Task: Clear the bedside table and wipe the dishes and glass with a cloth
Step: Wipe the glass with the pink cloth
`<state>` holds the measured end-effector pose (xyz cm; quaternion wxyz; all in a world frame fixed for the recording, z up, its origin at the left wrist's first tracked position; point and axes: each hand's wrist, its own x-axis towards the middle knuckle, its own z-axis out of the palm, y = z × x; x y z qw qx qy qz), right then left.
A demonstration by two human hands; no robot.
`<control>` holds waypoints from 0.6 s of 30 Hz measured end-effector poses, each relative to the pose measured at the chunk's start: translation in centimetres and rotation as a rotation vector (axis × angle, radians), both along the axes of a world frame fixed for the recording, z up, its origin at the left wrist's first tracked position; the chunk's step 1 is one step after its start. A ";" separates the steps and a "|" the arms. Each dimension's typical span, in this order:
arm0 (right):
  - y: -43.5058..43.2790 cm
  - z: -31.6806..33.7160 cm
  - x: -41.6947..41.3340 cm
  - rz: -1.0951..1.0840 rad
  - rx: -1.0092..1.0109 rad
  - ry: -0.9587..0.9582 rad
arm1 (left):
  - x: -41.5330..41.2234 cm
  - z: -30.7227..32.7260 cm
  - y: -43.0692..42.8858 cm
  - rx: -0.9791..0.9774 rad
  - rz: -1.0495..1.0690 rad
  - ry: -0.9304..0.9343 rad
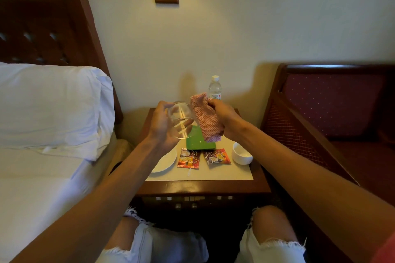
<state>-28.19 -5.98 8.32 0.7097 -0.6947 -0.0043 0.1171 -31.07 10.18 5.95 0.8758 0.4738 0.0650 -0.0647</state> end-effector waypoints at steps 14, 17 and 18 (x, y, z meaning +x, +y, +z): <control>-0.8 0.7 1.3 -0.058 -0.233 -0.227 | 0.2 -1.1 -0.7 0.027 -0.027 0.013; -0.5 0.0 1.0 -0.077 -0.343 -0.341 | -0.2 -0.7 -1.1 0.001 -0.068 -0.067; -0.2 -0.4 0.8 -0.098 -0.399 -0.384 | -0.3 -0.6 -1.3 0.004 -0.098 -0.093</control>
